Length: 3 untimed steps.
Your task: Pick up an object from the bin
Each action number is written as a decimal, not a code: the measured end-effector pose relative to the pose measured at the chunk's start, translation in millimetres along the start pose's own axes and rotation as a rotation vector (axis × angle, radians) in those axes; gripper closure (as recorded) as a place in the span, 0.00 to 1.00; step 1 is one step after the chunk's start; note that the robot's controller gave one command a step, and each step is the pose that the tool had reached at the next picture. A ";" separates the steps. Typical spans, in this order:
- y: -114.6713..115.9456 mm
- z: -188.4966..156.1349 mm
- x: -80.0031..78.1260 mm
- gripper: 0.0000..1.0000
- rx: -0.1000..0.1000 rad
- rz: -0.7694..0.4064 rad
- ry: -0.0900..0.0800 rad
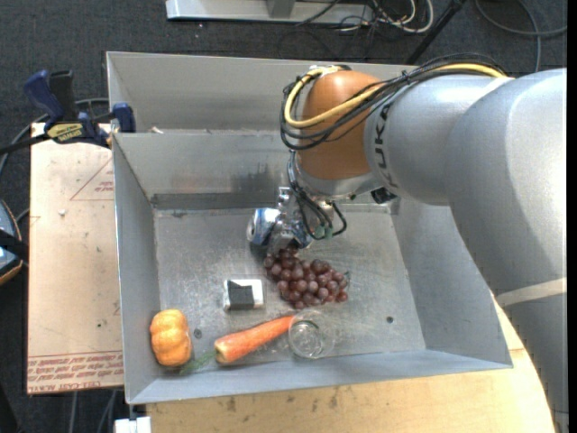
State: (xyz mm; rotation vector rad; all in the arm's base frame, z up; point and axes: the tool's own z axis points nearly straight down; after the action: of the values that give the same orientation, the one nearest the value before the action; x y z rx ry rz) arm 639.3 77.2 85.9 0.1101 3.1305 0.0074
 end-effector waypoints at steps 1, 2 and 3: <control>0.0 0.0 0.0 1.00 0.000 0.000 0.000; -0.2 -2.5 1.1 1.00 0.001 0.000 0.003; -0.4 -12.8 1.6 1.00 0.002 0.000 0.006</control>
Offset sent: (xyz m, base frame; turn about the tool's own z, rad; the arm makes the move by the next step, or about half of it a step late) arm -0.0001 -0.0003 0.0820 0.0000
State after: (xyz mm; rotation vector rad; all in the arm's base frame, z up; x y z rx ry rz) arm 637.6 76.9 98.7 0.1102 3.1366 0.0046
